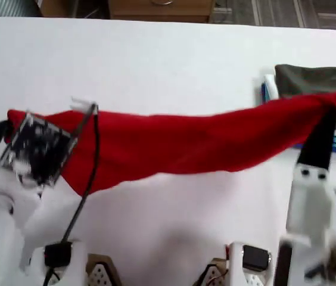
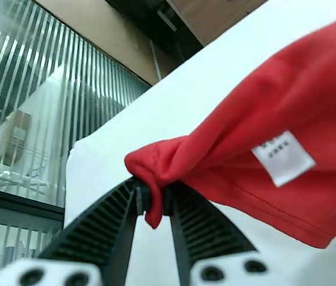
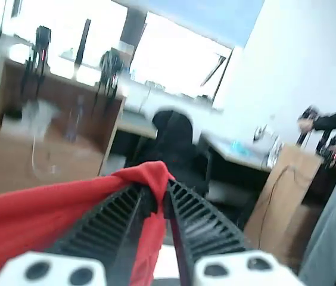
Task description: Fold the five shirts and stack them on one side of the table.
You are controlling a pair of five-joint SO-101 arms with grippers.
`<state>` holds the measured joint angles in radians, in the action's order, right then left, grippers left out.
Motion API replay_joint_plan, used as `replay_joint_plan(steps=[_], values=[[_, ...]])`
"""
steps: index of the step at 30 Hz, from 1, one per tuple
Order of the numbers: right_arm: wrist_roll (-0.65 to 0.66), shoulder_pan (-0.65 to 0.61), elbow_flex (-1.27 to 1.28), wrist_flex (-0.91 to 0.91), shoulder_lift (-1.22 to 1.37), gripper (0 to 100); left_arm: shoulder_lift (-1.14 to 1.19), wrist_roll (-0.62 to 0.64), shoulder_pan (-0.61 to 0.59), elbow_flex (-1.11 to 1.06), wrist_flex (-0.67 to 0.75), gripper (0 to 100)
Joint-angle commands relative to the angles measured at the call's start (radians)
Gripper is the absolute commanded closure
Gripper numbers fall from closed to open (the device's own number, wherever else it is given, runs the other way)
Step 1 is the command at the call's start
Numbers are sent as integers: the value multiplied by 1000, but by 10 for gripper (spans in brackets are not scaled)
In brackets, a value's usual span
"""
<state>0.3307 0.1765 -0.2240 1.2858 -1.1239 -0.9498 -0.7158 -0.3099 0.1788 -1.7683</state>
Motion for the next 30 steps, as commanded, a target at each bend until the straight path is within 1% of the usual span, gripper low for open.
replay_joint_plan(steps=[1, 4, 9, 13, 15, 18, 26, 30], values=[[-35, 4, -81, 53, -18, 978, -49, 2, -12, -5, -11, 975], [-48, 2, -115, 108, -15, 978, -77, 2, -64, 1, -9, 975], [-48, 4, -204, 81, -13, 978, -94, 8, -132, 2, 6, 975], [-41, 10, -239, -48, -12, 978, -86, 9, -135, -58, 5, 975], [-41, 10, -245, -71, 8, 978, -89, 9, -133, -119, 6, 975], [-40, 10, -249, -70, 38, 978, -91, 9, -135, -183, 15, 975], [-40, 4, -235, -1, -1, 978, -141, 8, -137, -194, 17, 975], [-51, 2, -124, 33, 28, 978, -144, 8, -132, -199, 18, 975]])
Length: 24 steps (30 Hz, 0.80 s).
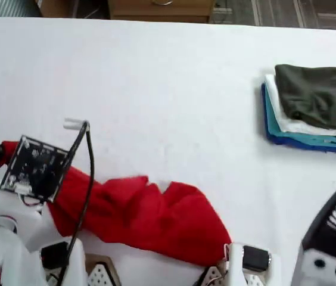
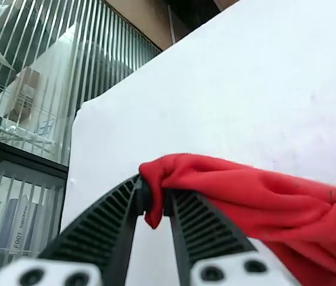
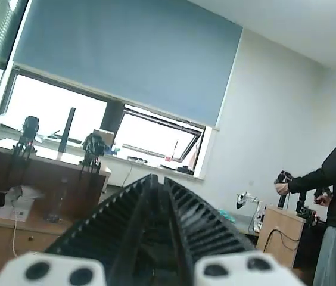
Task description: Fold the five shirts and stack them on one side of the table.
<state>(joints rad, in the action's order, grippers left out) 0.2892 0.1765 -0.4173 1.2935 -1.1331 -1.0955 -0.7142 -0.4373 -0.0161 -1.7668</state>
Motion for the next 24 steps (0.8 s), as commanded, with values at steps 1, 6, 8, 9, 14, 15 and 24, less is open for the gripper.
replay_joint_plan(steps=[1, 6, 8, 9, 14, 15, 24], values=[[-9, -2, 117, 44, 48, 978, 9, 6, -5, -4, 17, 975], [-157, -166, 462, 127, 176, 978, 44, -3, -9, -139, 61, 975], [-189, -277, 594, 119, 295, 975, 44, -3, -9, -246, 112, 975], [-193, -337, 634, 111, 371, 974, 44, -3, -12, -297, 141, 975], [-147, -595, 637, 134, 753, 916, 48, -20, -138, -515, 328, 975], [-123, -636, 620, 142, 819, 887, 48, -44, -166, -549, 361, 975], [-66, -908, 334, 143, 1320, 812, 49, -107, -310, -739, 508, 975]])
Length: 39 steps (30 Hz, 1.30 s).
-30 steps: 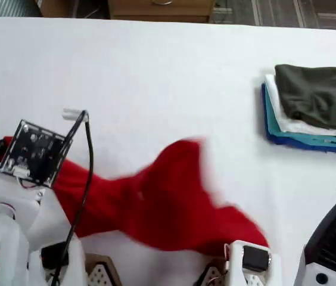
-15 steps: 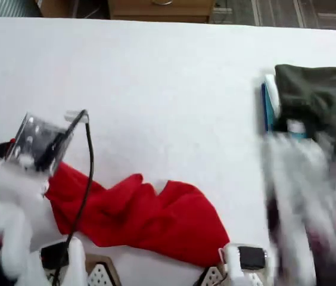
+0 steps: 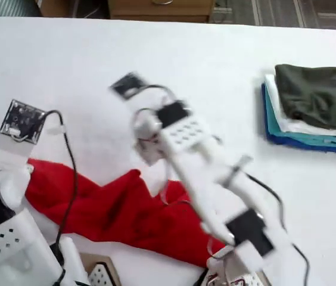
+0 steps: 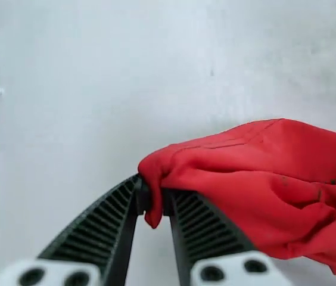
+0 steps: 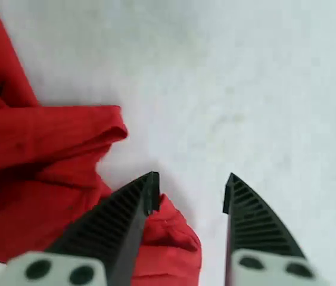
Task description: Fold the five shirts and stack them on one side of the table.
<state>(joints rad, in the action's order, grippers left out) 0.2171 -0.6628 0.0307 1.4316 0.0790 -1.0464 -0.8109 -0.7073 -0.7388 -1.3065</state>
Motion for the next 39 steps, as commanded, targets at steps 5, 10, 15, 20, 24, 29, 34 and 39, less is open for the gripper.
replay_joint_plan(steps=[5, 10, 15, 20, 24, 29, 34, 39], values=[[-29, -147, -198, 5, 311, 812, 0, -12, -55, -36, 61, 975], [-34, -150, -199, 13, 449, 812, 0, -12, -55, -31, 61, 975], [-34, -133, -207, -7, 489, 933, 2, -12, -52, -39, 91, 975], [-35, -81, -219, -38, 466, 977, 2, -12, -49, -39, 89, 975], [-35, -2, -261, -59, 380, 976, 2, -12, -48, -56, 91, 975], [-35, 114, -299, -101, 271, 977, 3, -9, 5, -162, 178, 975], [-28, 211, -358, -107, 239, 977, 3, 12, 110, -214, 242, 975], [-31, 269, -408, -165, 242, 977, 29, 75, 203, -242, 330, 975]])
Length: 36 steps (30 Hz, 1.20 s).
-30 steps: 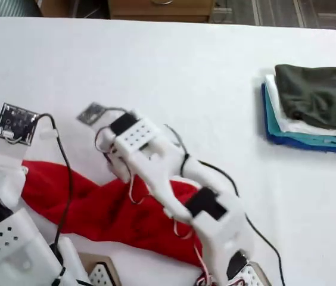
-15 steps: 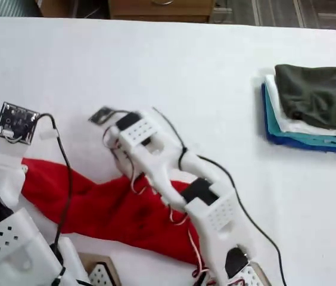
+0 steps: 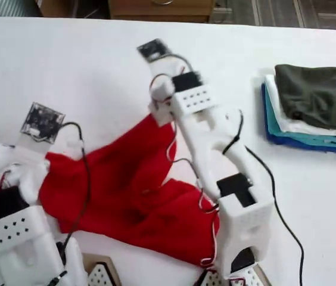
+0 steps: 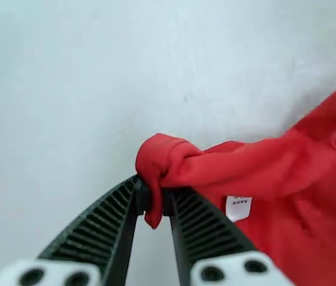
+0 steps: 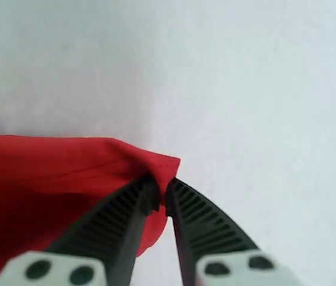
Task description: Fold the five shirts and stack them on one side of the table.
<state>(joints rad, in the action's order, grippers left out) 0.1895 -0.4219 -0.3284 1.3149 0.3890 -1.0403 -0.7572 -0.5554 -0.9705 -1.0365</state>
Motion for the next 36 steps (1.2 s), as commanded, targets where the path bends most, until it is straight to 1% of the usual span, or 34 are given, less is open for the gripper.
replay_joint_plan(steps=[1, 4, 7, 8, 12, 14, 17, 19, 23, 25, 27, 30, 32, 36], values=[[-6, 30, -44, -71, -64, 977, 49, 21, 57, -25, 89, 975], [-8, 28, -37, -136, -25, 975, 169, 23, 57, -62, 187, 975], [-8, 28, -38, -173, 30, 963, 302, 28, 57, -58, 255, 975], [-8, 28, -40, -177, 44, 937, 350, 28, 57, -48, 273, 975], [-12, 41, -41, -183, 61, 774, 503, 29, 57, 19, 293, 975], [-23, 61, -81, -191, 61, 730, 571, 29, 55, 56, 293, 975], [-40, 101, -140, -197, 79, 734, 654, 29, 55, 101, 293, 975], [-48, 104, -147, -193, 110, 749, 692, 32, 55, 122, 292, 975], [-40, 85, -149, -148, 194, 807, 732, 118, 55, 159, 287, 975], [-46, 77, -152, -156, 228, 845, 735, 126, 57, 163, 287, 975], [-107, 65, -178, -170, 254, 878, 735, 126, 58, 163, 287, 975], [-287, 65, -255, -156, 282, 889, 735, 126, 58, 157, 292, 975], [-373, 58, -319, -120, 298, 859, 738, 127, 58, 156, 292, 975], [-433, -2, -442, -13, 358, 759, 740, 126, 58, 154, 292, 975]])
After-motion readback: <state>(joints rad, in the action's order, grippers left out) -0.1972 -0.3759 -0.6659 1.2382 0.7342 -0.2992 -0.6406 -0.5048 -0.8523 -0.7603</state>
